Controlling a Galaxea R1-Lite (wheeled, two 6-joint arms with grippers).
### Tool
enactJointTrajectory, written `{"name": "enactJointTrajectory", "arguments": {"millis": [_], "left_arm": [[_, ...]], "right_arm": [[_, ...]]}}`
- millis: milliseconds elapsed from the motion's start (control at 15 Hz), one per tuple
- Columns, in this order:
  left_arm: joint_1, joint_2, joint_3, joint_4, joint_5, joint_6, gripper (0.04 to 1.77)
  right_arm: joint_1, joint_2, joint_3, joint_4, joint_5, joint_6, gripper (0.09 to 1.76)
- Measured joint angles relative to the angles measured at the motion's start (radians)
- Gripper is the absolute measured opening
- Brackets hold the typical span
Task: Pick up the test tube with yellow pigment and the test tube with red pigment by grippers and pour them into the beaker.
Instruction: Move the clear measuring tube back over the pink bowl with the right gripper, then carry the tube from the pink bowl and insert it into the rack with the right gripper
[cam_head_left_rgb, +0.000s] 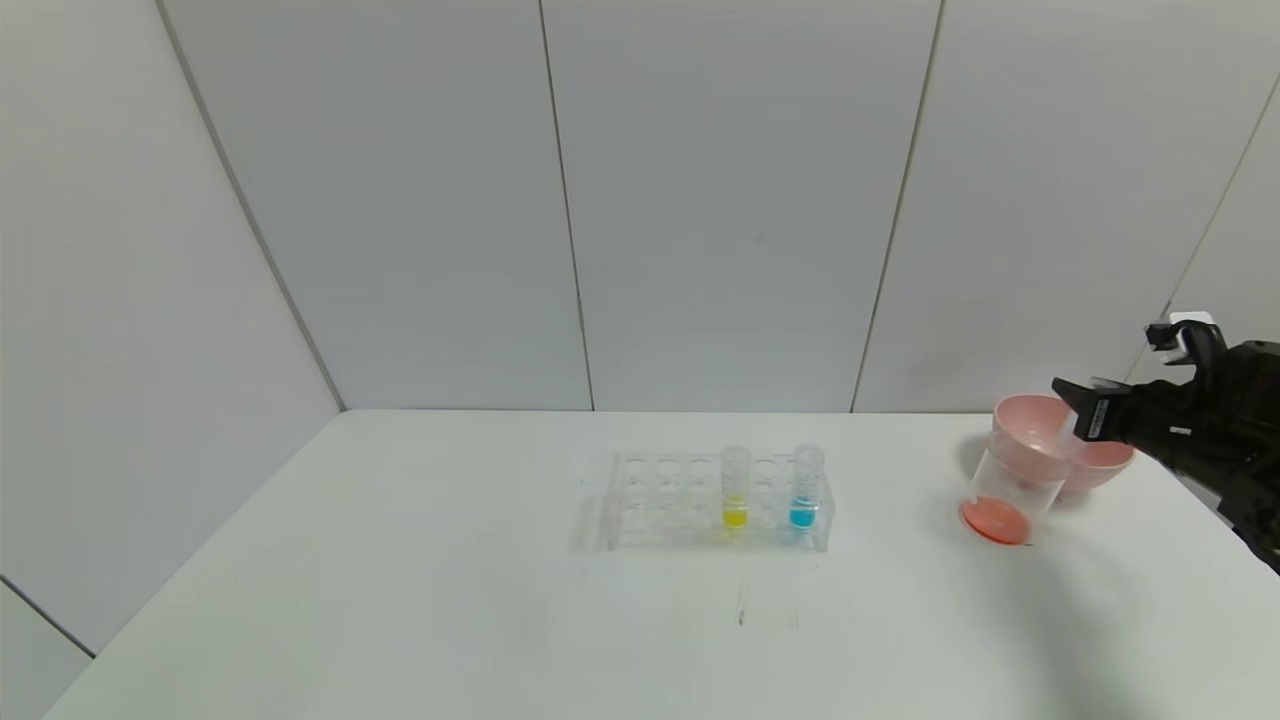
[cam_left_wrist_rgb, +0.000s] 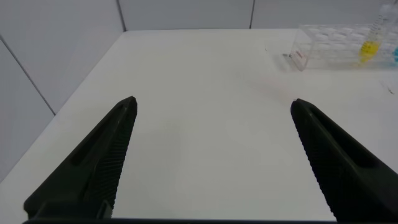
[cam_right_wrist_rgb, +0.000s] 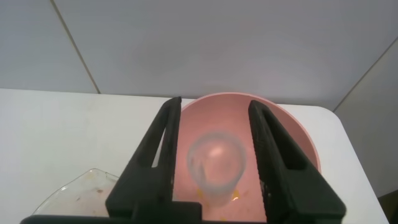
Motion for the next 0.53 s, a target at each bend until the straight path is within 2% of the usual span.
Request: {"name": "enactJointTrajectory", "arguments": {"millis": [267,533], "left_arm": [[0.000,0.000,0.000,0.000,0.000,0.000,1.76],[0.000,0.000,0.000,0.000,0.000,0.000,1.76]], "right_arm": [[-0.010,0.012,-0.009,-0.001,-0.001,0.003,1.17],[-0.016,-0.006,-0.011,-0.002,-0.004,0.000,1.39]]}}
